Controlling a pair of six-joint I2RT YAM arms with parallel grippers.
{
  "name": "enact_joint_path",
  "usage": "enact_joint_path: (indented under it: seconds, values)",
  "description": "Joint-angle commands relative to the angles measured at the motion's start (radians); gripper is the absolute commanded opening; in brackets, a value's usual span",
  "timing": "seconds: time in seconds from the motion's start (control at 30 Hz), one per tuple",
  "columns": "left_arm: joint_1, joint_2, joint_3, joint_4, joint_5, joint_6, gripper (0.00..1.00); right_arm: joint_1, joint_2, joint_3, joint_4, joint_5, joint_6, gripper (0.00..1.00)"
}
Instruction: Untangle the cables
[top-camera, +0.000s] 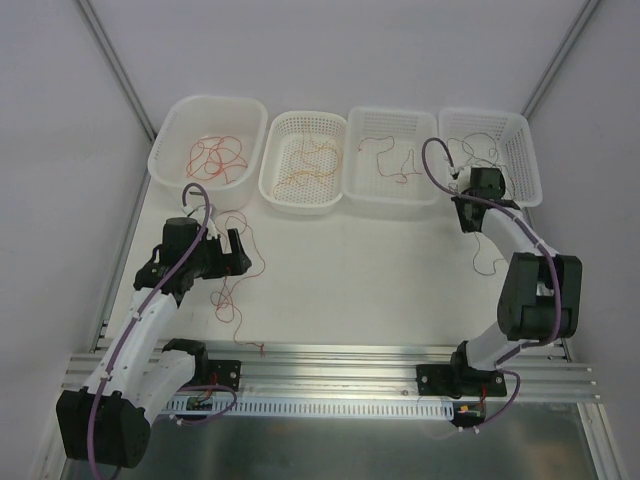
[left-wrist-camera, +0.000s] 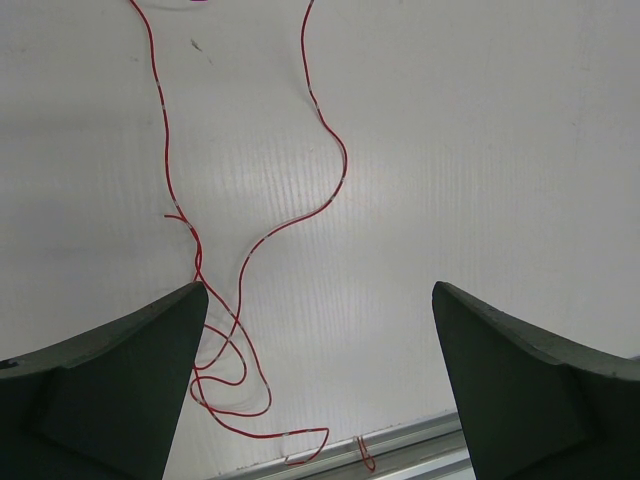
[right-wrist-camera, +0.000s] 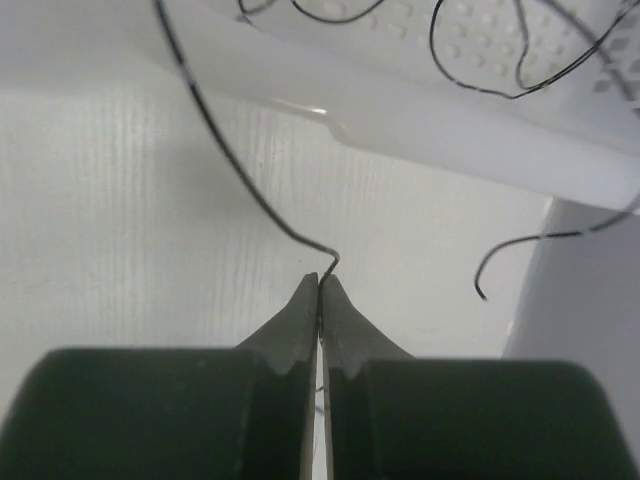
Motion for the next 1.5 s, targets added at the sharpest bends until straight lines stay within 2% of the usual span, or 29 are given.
enact_joint_path:
  seconds: [0.0, 0.13, 0.33, 0.53, 0.8, 0.93, 1.07, 1.17, 1.2, 1.27, 1.3, 1.37, 1.4, 1.47]
  values:
    - [-0.003, -0.020, 0.004, 0.023, 0.020, 0.011, 0.96, 0.056, -0.177, -0.006, 0.016, 0.097, 0.026, 0.01]
    - [-0.003, -0.020, 0.004, 0.023, 0.027, 0.008, 0.97, 0.079, -0.298, 0.066, -0.002, 0.118, 0.068, 0.01]
    - [-0.002, -0.017, 0.002, 0.022, 0.020, 0.009, 0.97, 0.078, -0.240, 0.330, -0.028, 0.121, 0.050, 0.01]
    - [-0.003, -0.003, -0.001, 0.022, 0.007, 0.009, 0.96, 0.059, -0.064, 0.587, -0.001, 0.128, 0.045, 0.01]
    - [-0.003, 0.041, 0.001, 0.022, -0.005, 0.011, 0.97, -0.005, 0.208, 0.752, 0.089, 0.124, 0.100, 0.01]
    - [-0.002, 0.060, 0.002, 0.020, -0.014, 0.011, 0.97, -0.036, 0.327, 0.801, 0.072, 0.191, 0.177, 0.01]
    - [-0.003, 0.069, 0.004, 0.022, -0.020, 0.012, 0.97, -0.092, 0.389, 0.827, 0.004, 0.164, 0.292, 0.02]
    - [-0.003, 0.078, 0.005, 0.022, -0.020, 0.011, 0.96, -0.102, 0.400, 0.851, -0.054, 0.154, 0.307, 0.17]
    - [-0.003, 0.078, 0.004, 0.020, -0.019, 0.009, 0.97, -0.102, 0.389, 0.850, -0.059, 0.147, 0.304, 0.35]
    - [-0.003, 0.075, 0.004, 0.020, -0.020, 0.006, 0.97, -0.102, 0.358, 0.832, -0.080, 0.104, 0.306, 0.50]
    - [-0.003, 0.070, 0.004, 0.022, -0.022, 0.005, 0.96, -0.102, 0.314, 0.830, -0.097, 0.087, 0.316, 0.63]
    - [-0.002, 0.064, 0.001, 0.022, -0.026, 0.000, 0.96, -0.099, 0.271, 0.844, -0.179, 0.058, 0.364, 0.77]
    - [-0.003, 0.060, 0.002, 0.022, -0.028, -0.003, 0.97, -0.097, 0.219, 0.844, -0.209, 0.053, 0.381, 0.88]
    - [-0.003, 0.052, 0.001, 0.022, -0.043, -0.012, 0.97, -0.091, 0.151, 0.809, -0.276, 0.027, 0.410, 0.95]
